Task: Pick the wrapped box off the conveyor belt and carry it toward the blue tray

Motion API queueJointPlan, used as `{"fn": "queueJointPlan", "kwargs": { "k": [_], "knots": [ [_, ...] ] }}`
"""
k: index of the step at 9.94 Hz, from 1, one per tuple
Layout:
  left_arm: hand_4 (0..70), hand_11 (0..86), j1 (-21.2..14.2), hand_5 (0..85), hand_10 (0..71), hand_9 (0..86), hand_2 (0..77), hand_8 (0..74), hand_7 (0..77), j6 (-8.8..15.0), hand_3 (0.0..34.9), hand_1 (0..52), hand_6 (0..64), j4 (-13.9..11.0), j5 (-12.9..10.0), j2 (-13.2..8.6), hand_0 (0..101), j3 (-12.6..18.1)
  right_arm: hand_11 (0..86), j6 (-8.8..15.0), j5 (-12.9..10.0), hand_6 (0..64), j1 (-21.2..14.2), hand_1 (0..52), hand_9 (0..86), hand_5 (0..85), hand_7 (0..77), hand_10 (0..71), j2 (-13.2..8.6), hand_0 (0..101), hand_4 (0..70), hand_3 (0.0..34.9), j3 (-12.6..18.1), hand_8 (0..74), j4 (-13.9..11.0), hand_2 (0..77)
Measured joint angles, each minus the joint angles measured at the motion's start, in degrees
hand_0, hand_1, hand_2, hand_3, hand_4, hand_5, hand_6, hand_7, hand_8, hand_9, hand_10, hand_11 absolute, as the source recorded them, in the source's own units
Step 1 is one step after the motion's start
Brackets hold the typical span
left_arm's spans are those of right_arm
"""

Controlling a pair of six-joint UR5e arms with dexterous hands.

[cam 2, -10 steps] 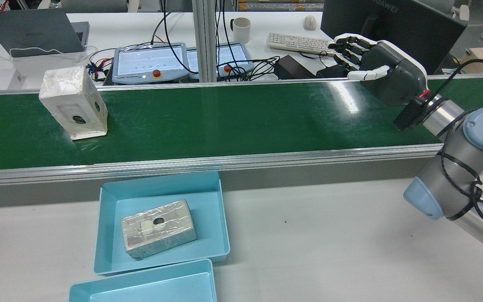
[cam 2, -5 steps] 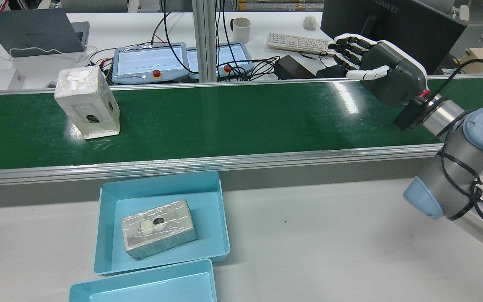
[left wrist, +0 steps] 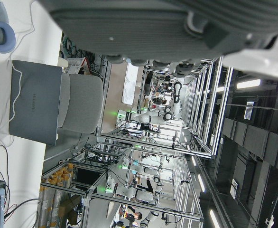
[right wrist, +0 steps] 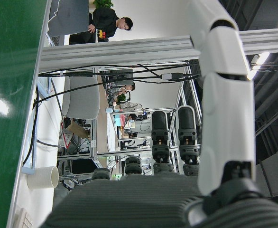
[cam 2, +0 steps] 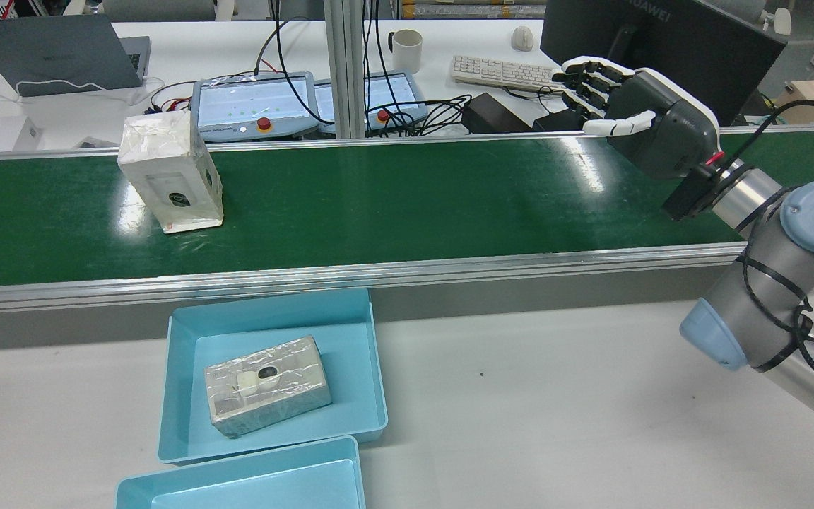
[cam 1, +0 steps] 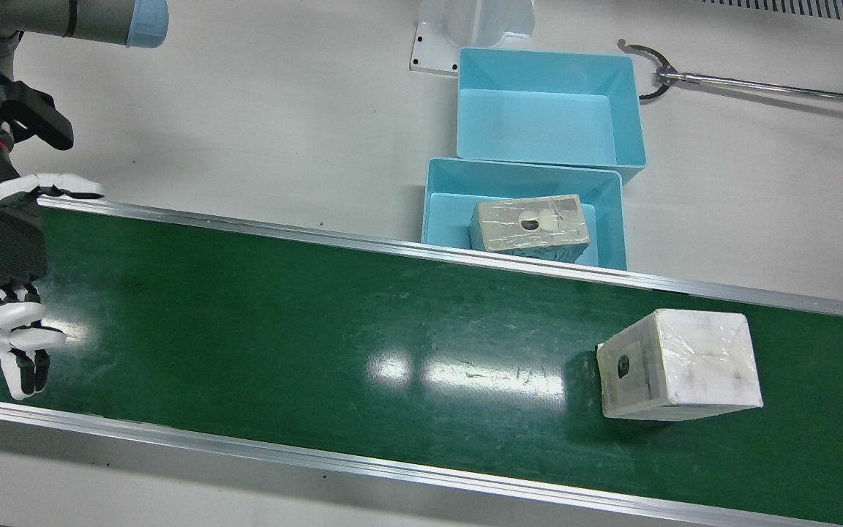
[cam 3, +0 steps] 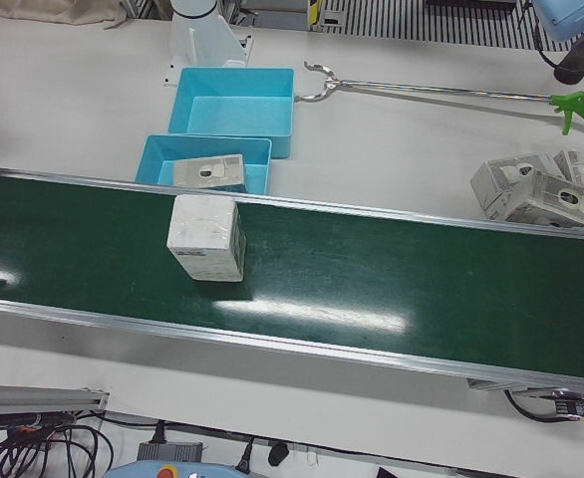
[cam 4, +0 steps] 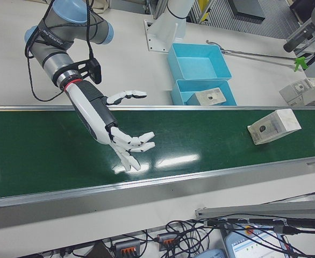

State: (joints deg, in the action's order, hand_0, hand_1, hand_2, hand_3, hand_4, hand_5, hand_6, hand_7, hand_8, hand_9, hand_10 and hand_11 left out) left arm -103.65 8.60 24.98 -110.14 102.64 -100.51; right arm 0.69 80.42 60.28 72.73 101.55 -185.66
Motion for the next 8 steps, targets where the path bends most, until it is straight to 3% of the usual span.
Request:
{"fn": "queueJointPlan", "kwargs": {
  "k": [4,5,6,7,8],
  "knots": [
    [0.0,0.0,0.0,1.1,0.0,0.0,0.5,0.0,0.0,0.0,0.0,0.0,0.0,0.0,0.0,0.0,0,0.0,1.6,0.6,-0.4,7.6,-0.9,16.4,8.2,32.2,27.3,0.0,-1.4,50,17.5,9.5,-0.2,1.1,0.0,19.6],
    [0.0,0.0,0.0,1.1,0.0,0.0,0.5,0.0,0.0,0.0,0.0,0.0,0.0,0.0,0.0,0.0,0,0.0,1.6,0.7,-0.5,8.2,-1.3,23.5,6.5,32.2,27.3,0.0,-1.9,53,18.5,9.6,-0.2,2.7,-0.2,25.6],
    [0.0,0.0,0.0,1.1,0.5,0.0,0.5,0.0,0.0,0.0,0.0,0.0,0.0,0.0,0.0,0.0,0,0.0,1.6,0.8,-0.7,8.2,-1.5,23.5,6.5,32.2,27.3,0.0,-2.5,53,18.5,9.6,-0.2,2.7,-1.5,25.6],
    [0.0,0.0,0.0,1.1,0.0,0.0,0.5,0.0,0.0,0.0,0.0,0.0,0.0,0.0,0.0,0.0,0,0.0,4.9,0.9,-0.9,8.7,-1.6,23.5,8.2,33.3,28.4,0.5,-3.9,58,20.2,9.4,-0.2,0.0,-4.6,19.6],
    [0.0,0.0,0.0,1.1,0.0,0.0,0.5,0.0,0.0,0.0,0.0,0.0,0.0,0.0,0.0,0.0,0,0.0,1.6,1.0,-1.0,10.4,-1.9,20.2,7.6,33.8,30.5,0.5,-6.0,56,21.3,9.5,-0.3,1.6,-8.4,20.2]
  ]
}}
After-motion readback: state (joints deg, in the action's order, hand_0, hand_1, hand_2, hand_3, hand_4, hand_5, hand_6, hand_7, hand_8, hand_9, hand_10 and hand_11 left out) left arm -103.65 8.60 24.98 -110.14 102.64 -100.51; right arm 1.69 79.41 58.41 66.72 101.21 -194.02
